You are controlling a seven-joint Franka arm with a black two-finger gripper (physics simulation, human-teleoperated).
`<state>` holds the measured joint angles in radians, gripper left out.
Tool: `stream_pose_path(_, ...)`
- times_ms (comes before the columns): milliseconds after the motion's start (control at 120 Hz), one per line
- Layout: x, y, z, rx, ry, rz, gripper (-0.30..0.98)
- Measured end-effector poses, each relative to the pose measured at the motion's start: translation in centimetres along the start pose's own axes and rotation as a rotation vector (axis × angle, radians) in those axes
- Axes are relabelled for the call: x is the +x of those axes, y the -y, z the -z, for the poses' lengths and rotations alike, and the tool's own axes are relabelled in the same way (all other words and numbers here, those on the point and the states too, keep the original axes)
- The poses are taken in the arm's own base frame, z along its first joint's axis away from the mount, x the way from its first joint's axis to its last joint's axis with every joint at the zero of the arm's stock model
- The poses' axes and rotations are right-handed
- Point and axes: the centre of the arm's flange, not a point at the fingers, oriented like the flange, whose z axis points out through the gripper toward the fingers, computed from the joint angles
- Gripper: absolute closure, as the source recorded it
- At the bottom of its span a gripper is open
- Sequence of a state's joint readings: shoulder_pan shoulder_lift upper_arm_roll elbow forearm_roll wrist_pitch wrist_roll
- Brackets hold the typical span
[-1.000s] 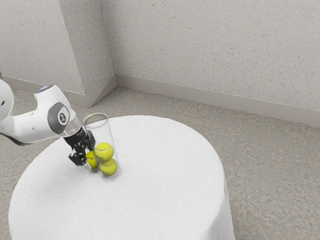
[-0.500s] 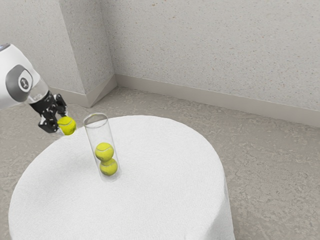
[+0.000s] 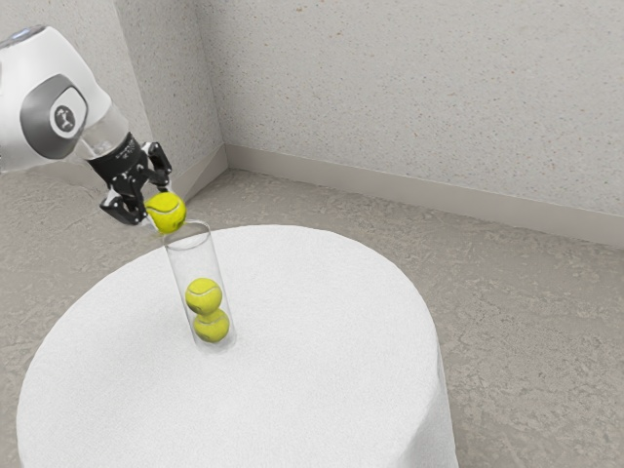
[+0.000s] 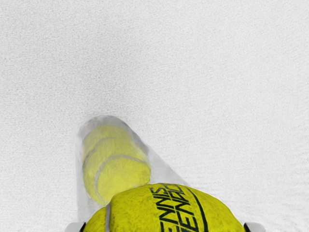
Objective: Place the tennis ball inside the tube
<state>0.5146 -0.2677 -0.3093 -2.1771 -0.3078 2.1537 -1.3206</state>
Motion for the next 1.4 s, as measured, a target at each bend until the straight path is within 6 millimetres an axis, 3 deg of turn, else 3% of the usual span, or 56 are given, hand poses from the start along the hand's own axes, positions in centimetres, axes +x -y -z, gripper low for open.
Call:
stream_pose_path(258,-4.0,-1.0,0.1,0.003,0.014,-0.087,0.46)
stream_pose_path(617,-4.1,-1.0,-0.6,0.015,0.015,-0.1,0.48)
stream_pose_path(825,-4.0,-1.1,-0.1,-0.002,0.013,-0.101,0.19)
stream_pose_path(1033,-4.0,-1.1,0.5,-0.014,0.009,-0.105,0.07)
stream_pose_path(1100,-4.3,-1.0,1.8,-0.003,0.009,-0.113,0.05)
stream_pose_path(1200,-6.6,-2.4,6.2,0.024,-0.031,-0.253,0.03)
stream_pose_path(1233,-7.6,-2.4,6.7,0.05,-0.052,-0.324,0.03)
stream_pose_path(1283,-11.8,-2.3,7.3,0.091,-0.117,-0.5,0.02)
stream_pose_path(1317,-13.4,-2.6,8.0,0.111,-0.141,-0.602,0.02)
stream_pose_path(1367,-14.8,-3.0,8.6,0.14,-0.138,-0.73,0.02)
stream_pose_path(1400,-14.5,-3.0,9.2,0.151,-0.117,-0.793,0.01)
